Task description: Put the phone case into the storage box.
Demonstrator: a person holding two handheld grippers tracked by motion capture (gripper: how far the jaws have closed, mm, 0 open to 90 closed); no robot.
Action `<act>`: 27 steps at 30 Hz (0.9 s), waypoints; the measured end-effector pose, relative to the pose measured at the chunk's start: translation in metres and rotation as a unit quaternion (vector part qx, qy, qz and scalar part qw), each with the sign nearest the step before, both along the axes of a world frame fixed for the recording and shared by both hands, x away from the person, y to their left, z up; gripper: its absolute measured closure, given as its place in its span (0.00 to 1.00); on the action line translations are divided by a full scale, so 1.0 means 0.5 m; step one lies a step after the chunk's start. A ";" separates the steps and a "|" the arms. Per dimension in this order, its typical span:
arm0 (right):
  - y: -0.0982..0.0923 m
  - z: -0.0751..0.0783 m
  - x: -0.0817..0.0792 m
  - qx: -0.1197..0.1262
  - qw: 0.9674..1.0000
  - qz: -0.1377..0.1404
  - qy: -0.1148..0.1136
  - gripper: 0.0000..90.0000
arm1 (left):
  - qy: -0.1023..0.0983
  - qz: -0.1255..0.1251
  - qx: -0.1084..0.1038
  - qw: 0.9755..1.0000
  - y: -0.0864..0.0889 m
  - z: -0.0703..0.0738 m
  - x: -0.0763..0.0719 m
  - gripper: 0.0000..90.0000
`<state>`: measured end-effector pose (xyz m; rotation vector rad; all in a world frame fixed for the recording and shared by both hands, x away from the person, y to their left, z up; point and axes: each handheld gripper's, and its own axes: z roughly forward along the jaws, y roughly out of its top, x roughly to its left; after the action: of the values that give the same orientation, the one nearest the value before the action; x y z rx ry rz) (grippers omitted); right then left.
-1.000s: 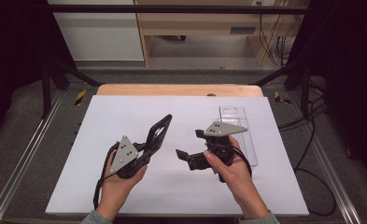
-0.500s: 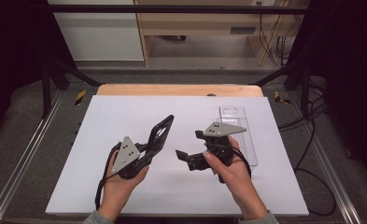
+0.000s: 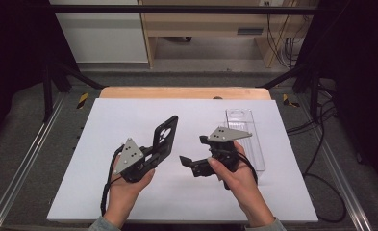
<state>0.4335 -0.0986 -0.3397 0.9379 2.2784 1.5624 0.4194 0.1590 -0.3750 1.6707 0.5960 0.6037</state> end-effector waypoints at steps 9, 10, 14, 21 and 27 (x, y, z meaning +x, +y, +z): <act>0.006 -0.003 -0.001 -0.003 1.000 0.003 0.000 0.07 | 0.010 0.000 -0.002 1.000 0.000 -0.014 0.001 0.95; 0.007 -0.004 -0.001 -0.004 1.000 0.004 0.000 0.07 | 0.011 0.000 -0.004 1.000 0.000 -0.016 0.002 0.95; 0.008 -0.007 0.000 -0.006 1.000 0.003 0.000 0.07 | 0.016 -0.001 -0.007 1.000 -0.002 -0.020 0.001 0.95; 0.011 -0.009 -0.001 0.005 1.000 -0.003 0.000 0.08 | 0.018 -0.010 -0.006 1.000 -0.015 -0.024 -0.003 0.95; 0.012 -0.009 -0.002 0.044 0.999 0.000 0.003 0.08 | 0.020 -0.015 -0.006 1.000 -0.024 -0.029 -0.007 0.95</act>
<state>0.4327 -0.0926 -0.3442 0.9655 2.2286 1.6737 0.4161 0.1472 -0.3897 1.6815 0.6009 0.5441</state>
